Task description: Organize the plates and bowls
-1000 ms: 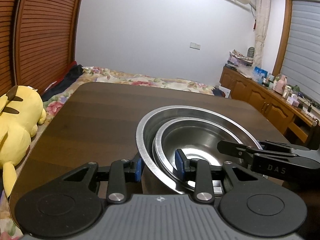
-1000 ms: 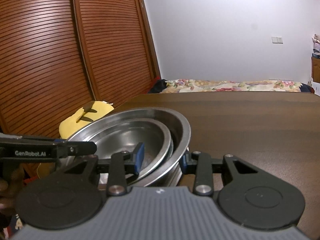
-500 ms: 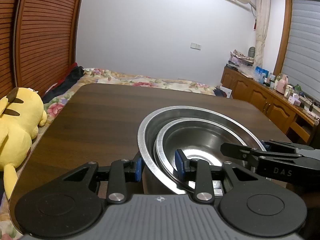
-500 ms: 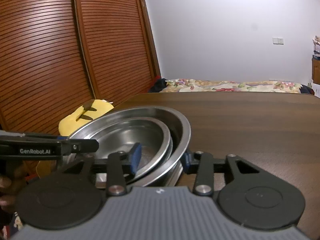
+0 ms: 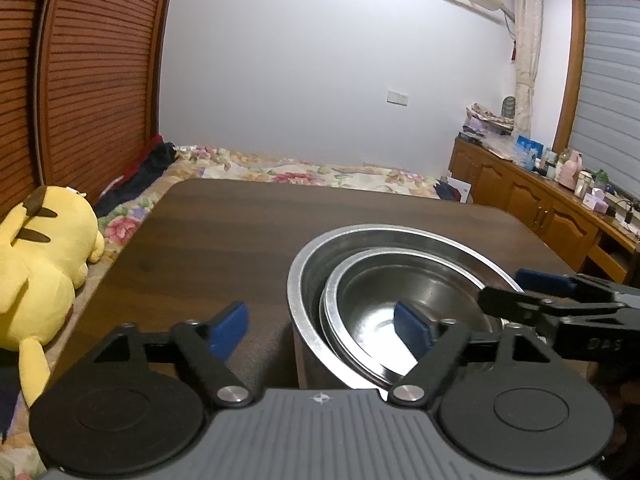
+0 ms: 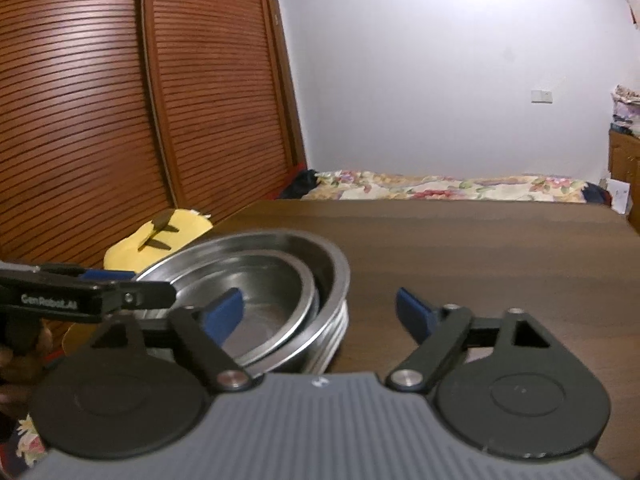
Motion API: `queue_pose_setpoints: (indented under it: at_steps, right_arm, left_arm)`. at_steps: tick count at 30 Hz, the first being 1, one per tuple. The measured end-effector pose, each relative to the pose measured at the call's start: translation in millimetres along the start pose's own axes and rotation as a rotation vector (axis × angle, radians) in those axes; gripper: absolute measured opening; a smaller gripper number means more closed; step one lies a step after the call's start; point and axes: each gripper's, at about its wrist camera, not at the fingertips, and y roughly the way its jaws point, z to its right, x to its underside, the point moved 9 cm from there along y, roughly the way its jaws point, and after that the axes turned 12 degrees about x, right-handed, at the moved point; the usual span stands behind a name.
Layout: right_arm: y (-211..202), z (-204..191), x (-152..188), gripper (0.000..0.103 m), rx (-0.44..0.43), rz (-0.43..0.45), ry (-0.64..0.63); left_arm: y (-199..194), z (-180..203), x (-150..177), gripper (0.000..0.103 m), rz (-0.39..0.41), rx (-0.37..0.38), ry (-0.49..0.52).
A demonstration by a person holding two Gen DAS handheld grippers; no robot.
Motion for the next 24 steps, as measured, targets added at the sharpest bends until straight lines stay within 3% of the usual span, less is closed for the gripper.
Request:
queue_pose_setpoints:
  at_steps: [6, 16, 24]
  right_arm:
    - [-16, 10, -14, 0.103, 0.031, 0.047, 0.008]
    - [-46, 17, -22, 0.103, 0.161, 0.041, -0.010]
    - [-70, 23, -24, 0.103, 0.245, 0.033, -0.011]
  left_arm:
    - [-7, 5, -7, 0.103, 0.012, -0.027, 0.032]
    - [-22, 26, -13, 0.103, 0.010, -0.081, 0.089]
    - [-38, 43, -22, 0.103, 0.051, -0.093, 0.092]
